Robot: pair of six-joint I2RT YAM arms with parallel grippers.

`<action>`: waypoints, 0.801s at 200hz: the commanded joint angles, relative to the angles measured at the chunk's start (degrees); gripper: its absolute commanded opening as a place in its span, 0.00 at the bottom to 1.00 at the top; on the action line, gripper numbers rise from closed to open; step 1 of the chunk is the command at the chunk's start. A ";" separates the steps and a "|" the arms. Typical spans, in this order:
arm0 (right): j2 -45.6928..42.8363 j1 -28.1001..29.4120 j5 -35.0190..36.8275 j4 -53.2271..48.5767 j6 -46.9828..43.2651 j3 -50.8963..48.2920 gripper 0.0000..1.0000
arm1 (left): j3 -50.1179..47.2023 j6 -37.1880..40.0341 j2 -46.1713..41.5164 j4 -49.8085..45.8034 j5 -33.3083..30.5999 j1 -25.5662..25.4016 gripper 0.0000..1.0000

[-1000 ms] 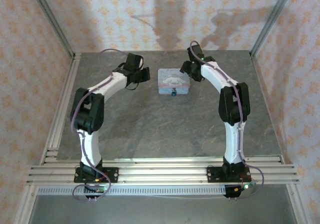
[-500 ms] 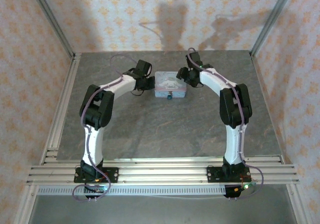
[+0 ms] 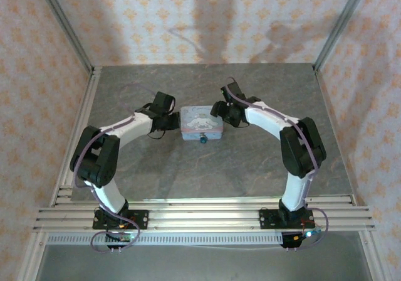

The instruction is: Unlock the padlock with the key

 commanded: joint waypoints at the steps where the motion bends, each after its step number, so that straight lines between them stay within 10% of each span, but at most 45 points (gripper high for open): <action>1: -7.47 -0.08 7.27 -4.35 -1.82 -1.78 0.74 | -2.98 0.87 -4.83 0.71 -2.54 1.54 0.00; 38: -17.04 4.19 15.01 -2.66 0.15 -12.97 0.73 | -8.55 1.69 -12.67 -0.76 -3.70 2.63 0.00; 93: -12.14 27.14 25.49 0.64 6.61 -15.53 0.71 | -18.19 1.42 -28.53 -2.22 -1.20 2.72 0.00; 160: 1.67 28.38 26.62 -0.21 3.01 -2.86 0.59 | -22.19 2.37 -38.47 -7.17 4.22 2.69 0.00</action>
